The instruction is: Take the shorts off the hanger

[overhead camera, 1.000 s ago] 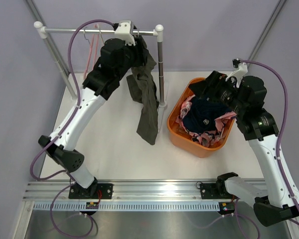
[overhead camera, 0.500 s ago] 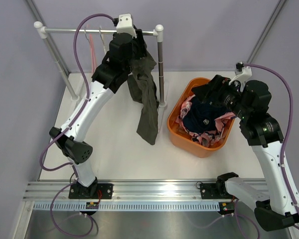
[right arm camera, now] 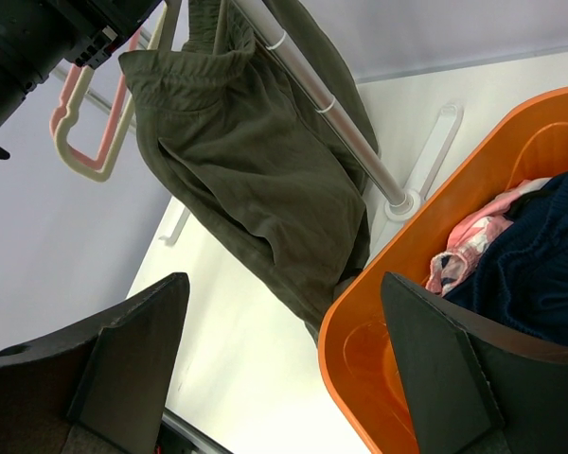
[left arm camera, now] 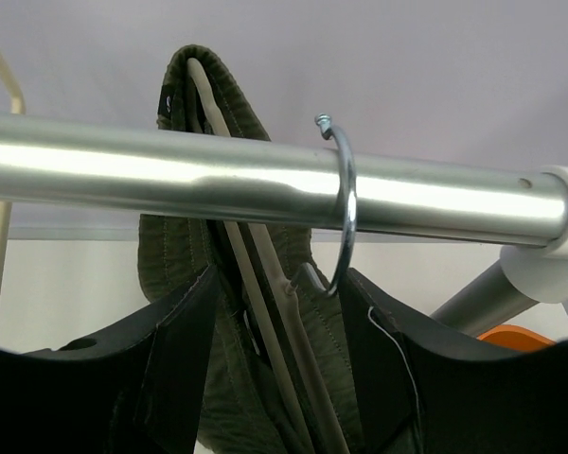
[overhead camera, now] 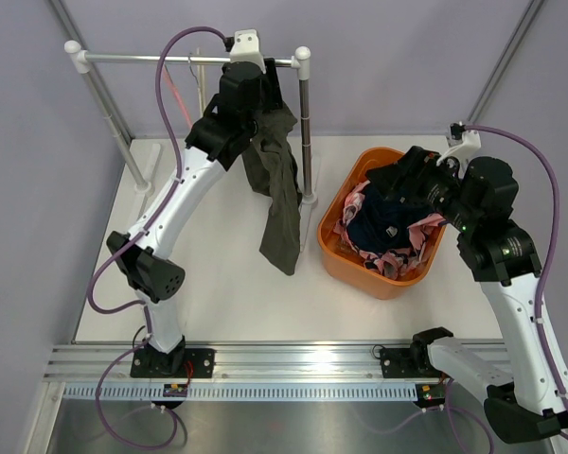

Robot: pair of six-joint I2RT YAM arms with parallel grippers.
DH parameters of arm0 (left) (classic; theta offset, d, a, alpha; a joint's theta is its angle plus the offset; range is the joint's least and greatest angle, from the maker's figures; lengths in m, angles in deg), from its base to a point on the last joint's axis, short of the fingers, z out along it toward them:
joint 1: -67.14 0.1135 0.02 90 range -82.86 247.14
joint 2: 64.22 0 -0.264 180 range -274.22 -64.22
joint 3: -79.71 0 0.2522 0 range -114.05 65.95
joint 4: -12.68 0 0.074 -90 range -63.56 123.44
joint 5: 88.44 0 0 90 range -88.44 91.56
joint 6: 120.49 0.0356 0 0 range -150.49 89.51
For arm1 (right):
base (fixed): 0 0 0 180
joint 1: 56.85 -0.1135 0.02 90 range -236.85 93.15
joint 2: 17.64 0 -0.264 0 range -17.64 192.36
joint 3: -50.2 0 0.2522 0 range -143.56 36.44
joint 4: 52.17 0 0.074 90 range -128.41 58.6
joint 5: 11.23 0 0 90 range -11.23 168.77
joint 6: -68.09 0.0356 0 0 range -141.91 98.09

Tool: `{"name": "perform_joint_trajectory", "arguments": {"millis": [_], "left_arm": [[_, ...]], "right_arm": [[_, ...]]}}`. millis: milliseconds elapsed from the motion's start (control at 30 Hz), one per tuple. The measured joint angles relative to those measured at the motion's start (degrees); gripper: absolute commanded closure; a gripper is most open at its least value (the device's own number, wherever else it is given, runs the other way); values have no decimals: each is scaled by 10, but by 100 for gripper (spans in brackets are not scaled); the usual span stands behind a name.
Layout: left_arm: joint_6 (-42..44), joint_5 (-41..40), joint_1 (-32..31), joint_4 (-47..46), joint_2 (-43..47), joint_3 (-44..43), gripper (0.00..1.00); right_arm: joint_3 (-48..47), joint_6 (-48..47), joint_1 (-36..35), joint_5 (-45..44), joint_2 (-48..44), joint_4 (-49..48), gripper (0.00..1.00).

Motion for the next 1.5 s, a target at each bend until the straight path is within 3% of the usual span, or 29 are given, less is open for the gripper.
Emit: {"name": "perform_joint_trajectory", "arguments": {"millis": [433, 533, 567, 700, 767, 1500], "left_arm": [[-13, 9, 11, 4, -15, 0, 44], [-18, 11, 11, 6, -18, 0, 57], [-19, 13, 12, 6, -19, 0, 68], [-19, 20, 13, 11, -21, -9, 86], [-17, 23, 14, 16, -21, -12, 89], [57, 50, 23, 85, 25, -54, 94]], "right_arm": [[4, -5, 0, -9, -7, 3, 8], [4, -6, 0, -10, -8, 3, 8], [5, -6, 0, -11, -8, 3, 8], [9, -6, 0, -11, -10, 4, 8], [10, -6, 0, -11, -10, 4, 8], [22, -6, 0, -10, 2, -4, 8]]}}
